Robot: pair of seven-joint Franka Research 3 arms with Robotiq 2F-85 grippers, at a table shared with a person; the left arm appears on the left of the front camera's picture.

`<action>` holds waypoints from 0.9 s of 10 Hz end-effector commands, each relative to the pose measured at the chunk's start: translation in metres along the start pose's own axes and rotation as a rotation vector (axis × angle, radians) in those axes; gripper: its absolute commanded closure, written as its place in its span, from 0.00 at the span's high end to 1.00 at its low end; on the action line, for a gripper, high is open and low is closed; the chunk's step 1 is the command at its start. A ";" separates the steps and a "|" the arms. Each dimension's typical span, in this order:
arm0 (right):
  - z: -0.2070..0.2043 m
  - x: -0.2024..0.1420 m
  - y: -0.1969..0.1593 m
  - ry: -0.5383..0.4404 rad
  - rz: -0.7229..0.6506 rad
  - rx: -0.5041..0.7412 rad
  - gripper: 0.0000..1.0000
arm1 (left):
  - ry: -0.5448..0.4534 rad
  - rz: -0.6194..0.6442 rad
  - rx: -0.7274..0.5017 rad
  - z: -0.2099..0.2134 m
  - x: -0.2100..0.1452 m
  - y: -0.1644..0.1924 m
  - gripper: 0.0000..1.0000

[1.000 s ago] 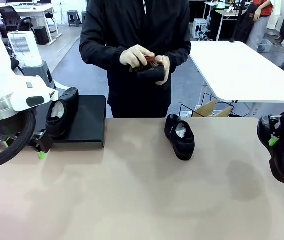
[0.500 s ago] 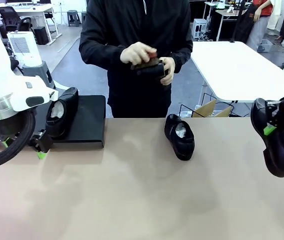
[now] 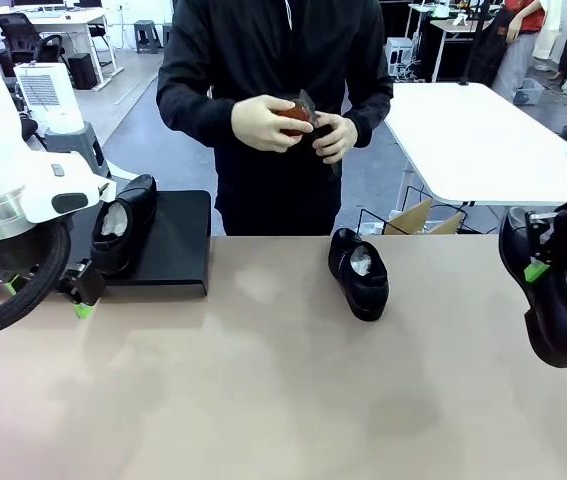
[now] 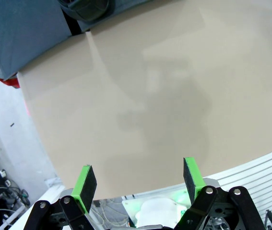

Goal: Organize the shoes by placing them on the stand.
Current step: Pick up one Shoe and place it in the middle of the table.

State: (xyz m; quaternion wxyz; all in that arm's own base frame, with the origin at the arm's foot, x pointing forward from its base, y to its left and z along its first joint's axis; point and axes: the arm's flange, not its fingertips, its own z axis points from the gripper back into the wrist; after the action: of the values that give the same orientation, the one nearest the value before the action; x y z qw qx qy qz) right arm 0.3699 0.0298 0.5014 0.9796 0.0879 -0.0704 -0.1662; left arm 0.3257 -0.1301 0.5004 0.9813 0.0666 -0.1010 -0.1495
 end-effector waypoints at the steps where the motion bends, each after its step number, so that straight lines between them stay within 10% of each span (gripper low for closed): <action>1: 0.013 -0.042 0.047 -0.079 0.030 -0.007 0.00 | -0.011 0.014 -0.013 -0.001 0.000 0.000 0.94; 7: 0.022 -0.154 0.175 -0.151 0.070 -0.040 0.00 | -0.011 0.014 -0.013 -0.001 0.000 0.000 0.94; 9: 0.027 -0.155 0.157 -0.184 0.090 -0.059 0.00 | -0.011 0.014 -0.013 -0.001 0.000 0.000 0.94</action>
State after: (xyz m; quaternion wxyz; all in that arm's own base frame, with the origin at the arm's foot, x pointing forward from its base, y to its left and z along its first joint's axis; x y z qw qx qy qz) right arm 0.2686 0.2458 0.5255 0.9827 0.0321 -0.1399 -0.1172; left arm 0.3257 -0.1300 0.5004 0.9813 0.0666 -0.1010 -0.1495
